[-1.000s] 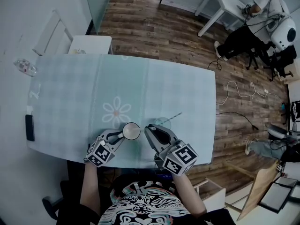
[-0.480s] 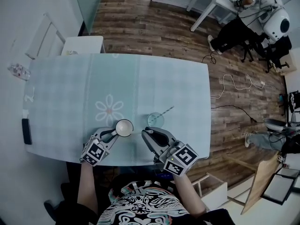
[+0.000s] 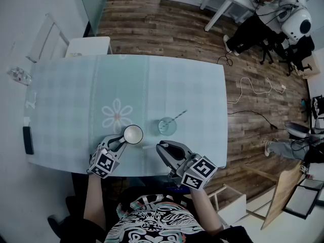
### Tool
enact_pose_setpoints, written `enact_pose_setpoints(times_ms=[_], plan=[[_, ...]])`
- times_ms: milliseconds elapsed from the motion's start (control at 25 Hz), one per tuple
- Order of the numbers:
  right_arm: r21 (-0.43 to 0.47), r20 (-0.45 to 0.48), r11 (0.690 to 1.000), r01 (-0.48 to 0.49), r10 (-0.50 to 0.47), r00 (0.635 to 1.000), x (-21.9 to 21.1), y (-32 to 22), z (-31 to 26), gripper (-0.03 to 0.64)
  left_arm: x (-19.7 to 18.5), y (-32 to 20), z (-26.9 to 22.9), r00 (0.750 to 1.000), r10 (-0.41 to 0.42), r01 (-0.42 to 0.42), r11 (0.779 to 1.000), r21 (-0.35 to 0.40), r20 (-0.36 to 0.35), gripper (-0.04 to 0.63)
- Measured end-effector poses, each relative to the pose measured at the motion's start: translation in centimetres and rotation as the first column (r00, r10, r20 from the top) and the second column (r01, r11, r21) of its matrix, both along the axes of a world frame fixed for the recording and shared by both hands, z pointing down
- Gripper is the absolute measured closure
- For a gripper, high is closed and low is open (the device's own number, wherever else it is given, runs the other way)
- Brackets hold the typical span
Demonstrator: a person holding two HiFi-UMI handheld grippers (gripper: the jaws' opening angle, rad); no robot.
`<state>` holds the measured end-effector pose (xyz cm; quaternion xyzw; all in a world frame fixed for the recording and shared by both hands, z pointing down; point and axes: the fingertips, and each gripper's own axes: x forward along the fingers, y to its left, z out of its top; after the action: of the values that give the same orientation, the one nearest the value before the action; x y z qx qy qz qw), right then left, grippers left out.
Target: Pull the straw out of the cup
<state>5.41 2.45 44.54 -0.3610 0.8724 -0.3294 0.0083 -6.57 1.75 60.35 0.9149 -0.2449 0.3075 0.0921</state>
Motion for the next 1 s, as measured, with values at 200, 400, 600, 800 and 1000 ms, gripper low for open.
enact_pose_setpoints(times_ms=[200,400,600,800,1000], plan=[[-0.090,-0.087,0.994,0.065,-0.073,0.993,-1.0,1.1,2.5,0.545,-0.2,0.0,0.0,1.000,-0.005,0.005,1.000,0.004,0.002,0.491],[-0.225,-0.211,0.967,0.124,-0.173,0.962,-1.8,2.5,6.4,0.545,-0.1,-0.1,-0.2,1.000,-0.012,0.012,1.000,0.011,-0.004,0.491],[-0.324,-0.241,0.937,0.126,-0.211,0.947,-2.6,2.8,9.4,0.545,-0.2,-0.2,-0.1,1.000,-0.025,0.025,1.000,0.017,-0.006,0.492],[-0.304,-0.282,0.950,0.077,-0.167,0.945,-2.9,1.2,11.1,0.545,-0.2,-0.3,-0.2,0.998,-0.055,0.055,0.998,0.021,-0.014,0.492],[-0.281,-0.344,0.960,0.003,-0.103,0.933,-2.5,-0.8,12.1,0.545,-0.1,-0.1,-0.4,0.997,-0.073,0.073,0.997,0.019,-0.020,0.492]])
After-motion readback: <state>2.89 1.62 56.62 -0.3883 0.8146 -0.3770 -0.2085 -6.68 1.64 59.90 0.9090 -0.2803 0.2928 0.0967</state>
